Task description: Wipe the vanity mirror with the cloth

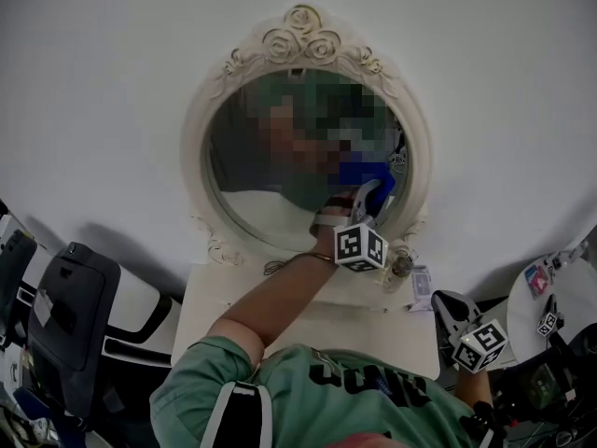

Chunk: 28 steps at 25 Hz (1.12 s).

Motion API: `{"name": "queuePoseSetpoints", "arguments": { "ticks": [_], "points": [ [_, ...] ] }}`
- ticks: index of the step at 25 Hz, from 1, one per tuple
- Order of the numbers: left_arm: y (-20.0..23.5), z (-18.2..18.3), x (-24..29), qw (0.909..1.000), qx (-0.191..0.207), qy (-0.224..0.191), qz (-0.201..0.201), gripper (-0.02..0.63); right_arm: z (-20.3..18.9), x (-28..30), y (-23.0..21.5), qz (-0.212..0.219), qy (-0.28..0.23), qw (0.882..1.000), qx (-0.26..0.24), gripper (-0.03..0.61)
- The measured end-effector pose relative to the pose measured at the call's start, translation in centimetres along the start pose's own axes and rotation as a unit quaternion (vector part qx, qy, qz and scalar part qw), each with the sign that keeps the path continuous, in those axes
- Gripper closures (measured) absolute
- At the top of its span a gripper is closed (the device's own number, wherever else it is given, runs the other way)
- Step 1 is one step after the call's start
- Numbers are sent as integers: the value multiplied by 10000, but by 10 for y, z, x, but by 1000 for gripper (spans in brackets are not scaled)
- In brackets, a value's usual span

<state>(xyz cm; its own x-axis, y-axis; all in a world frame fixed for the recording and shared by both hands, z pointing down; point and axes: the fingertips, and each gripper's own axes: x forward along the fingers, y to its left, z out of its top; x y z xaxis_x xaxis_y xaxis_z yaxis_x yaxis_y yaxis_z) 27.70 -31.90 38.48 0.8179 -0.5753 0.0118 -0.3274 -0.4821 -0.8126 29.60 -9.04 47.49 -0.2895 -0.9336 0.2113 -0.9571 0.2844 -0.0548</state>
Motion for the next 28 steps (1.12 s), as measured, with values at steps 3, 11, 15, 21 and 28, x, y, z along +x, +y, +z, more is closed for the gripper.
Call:
{"name": "queuePoseSetpoints", "arguments": {
  "ticks": [3,11,15,21,28],
  "points": [
    [-20,19,18,9996,158,-92,-218,523,-2,-6,-3,-57,-15,10000,39,566],
    [-29,28,25,9988,176,-199,-400,523,-4,-8,-11,-74,-67,9999,124,566],
    [-17,20,3,9989,11,-267,-383,523,1,0,-4,48,-120,9999,45,566],
    [49,-53,-68,9980,-540,108,318,523,8,15,5,199,-13,9998,-56,566],
    [115,-164,-149,9818,-958,1115,1202,523,27,41,30,534,58,9979,-376,566]
  ]
}}
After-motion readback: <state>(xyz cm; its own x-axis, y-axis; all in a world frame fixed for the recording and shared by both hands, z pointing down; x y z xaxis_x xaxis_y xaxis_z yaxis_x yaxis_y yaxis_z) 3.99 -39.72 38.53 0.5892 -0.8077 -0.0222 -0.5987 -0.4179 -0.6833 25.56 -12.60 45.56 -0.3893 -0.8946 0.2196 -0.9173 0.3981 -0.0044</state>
